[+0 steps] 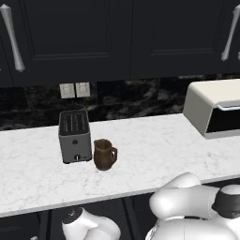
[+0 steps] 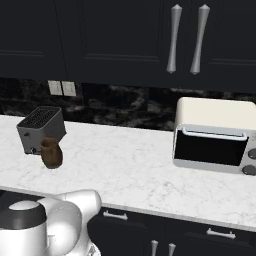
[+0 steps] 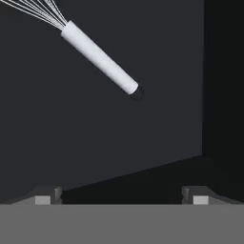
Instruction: Pick the whisk from the drawer and place it on the counter.
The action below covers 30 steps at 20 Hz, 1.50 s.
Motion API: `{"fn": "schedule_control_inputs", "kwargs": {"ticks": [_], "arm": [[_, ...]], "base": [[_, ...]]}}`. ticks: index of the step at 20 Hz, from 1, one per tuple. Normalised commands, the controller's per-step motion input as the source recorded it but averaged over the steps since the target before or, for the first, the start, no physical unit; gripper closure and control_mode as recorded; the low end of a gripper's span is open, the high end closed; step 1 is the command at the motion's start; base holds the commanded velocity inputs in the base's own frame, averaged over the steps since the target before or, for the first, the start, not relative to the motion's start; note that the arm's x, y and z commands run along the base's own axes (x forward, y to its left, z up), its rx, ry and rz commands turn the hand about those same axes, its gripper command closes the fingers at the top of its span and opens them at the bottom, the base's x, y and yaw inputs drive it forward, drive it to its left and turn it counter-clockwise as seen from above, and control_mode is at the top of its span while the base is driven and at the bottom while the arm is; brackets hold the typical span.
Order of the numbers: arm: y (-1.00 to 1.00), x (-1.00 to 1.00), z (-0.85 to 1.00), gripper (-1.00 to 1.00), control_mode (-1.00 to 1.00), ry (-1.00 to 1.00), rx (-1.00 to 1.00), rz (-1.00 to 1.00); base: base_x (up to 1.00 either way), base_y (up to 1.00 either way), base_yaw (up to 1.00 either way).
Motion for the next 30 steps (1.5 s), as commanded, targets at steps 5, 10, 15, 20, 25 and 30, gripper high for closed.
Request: {"fn": "schedule_control_inputs", "kwargs": {"ticks": [5,10,15,20,25,30], "arm": [[-0.03,0.78,0.04,-1.0,-1.0,-0.03,-0.13,0.22],[0.0,0.25,-0.03,-1.0,-1.0,-0.17,-0.04,0.25],[0.0,-0.13,0.0,-1.0,-1.0,-0.15,-0.01,0.27],[-0.09,0.12,-0.21,-1.0,-1.0,0.0,0.11,0.2],[0.0,0.15,-0.18,-1.0,-1.0,0.01,0.23,0.19],[0.0,0.0,-0.32,-1.0,-1.0,0.07,0.1,0.18]], "base": [[0.0,0.0,0.0],[0.0,0.0,0.0],[0.0,0.0,0.0],[0.0,0.0,0.0],[0.0,0.0,0.0],[0.0,0.0,0.0]]}}
